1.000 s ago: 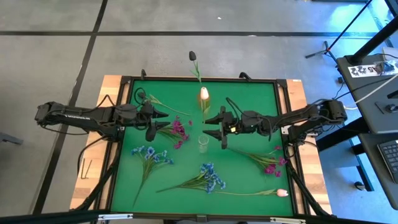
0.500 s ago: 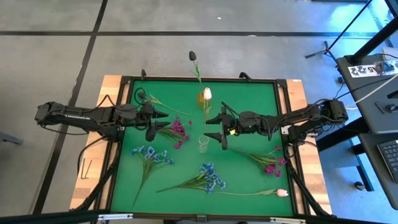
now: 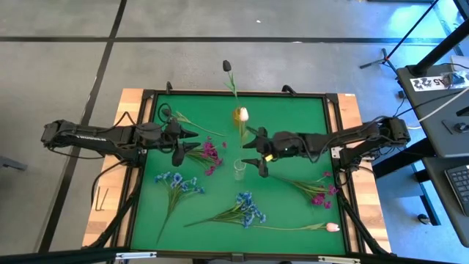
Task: Sort flowers into vase by color
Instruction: Put the top pink flower into the transparent vase, then put the left purple flowers into the yellow vase
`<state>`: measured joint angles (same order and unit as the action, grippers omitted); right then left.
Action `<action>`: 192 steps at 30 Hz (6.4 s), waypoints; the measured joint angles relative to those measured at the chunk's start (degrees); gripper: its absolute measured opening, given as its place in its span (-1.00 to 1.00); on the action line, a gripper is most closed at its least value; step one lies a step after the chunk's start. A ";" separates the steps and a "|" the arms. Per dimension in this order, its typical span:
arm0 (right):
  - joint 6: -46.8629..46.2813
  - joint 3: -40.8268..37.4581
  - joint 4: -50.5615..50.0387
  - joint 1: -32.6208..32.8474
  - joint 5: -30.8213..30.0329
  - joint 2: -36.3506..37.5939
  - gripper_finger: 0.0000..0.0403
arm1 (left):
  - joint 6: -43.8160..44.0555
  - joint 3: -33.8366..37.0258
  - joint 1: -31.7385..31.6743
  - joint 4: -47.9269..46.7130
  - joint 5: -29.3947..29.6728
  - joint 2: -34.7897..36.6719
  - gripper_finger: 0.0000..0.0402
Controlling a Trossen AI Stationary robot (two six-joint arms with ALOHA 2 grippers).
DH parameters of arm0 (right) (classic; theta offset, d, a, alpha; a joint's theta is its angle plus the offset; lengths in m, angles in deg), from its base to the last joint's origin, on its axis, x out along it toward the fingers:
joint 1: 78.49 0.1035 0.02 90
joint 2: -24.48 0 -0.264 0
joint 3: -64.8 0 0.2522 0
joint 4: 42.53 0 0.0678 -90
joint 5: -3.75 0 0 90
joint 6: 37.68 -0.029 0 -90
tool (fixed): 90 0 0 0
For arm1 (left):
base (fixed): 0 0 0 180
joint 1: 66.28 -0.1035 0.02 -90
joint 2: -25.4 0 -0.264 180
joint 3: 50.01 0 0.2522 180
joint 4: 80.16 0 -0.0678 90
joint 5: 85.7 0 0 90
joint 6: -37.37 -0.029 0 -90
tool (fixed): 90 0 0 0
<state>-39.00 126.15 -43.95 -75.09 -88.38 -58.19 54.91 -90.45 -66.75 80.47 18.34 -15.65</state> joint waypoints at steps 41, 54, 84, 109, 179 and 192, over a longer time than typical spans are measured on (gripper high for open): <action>-8.98 16.57 -58.46 0.02 -11.55 14.00 0.24 | 1.27 -9.72 -5.42 -29.43 -9.35 -18.30 -0.01; -7.36 1.88 -39.27 0.00 -10.25 25.39 0.24 | -4.47 -11.58 -8.07 -35.00 -9.07 -30.24 -0.01; -2.90 -1.20 -31.75 -0.04 -8.74 25.94 0.24 | -7.31 -12.82 -12.17 -35.63 -9.32 -42.63 -0.58; 0.84 -1.20 -25.71 -0.04 -8.73 27.72 0.24 | -2.91 -31.47 -10.64 -42.23 -1.23 -28.71 -0.97; -2.12 26.36 5.60 -18.43 25.81 -3.15 -0.31 | -17.19 -50.80 -10.71 5.35 -16.77 -31.09 -0.95; -1.50 26.36 4.02 -18.43 26.07 -3.14 -0.91 | -15.96 -50.77 -10.71 5.17 -16.59 -31.07 -0.95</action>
<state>-40.50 152.51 -39.94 -93.52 -62.32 -61.33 38.95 -141.22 -77.46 85.65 1.75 -46.71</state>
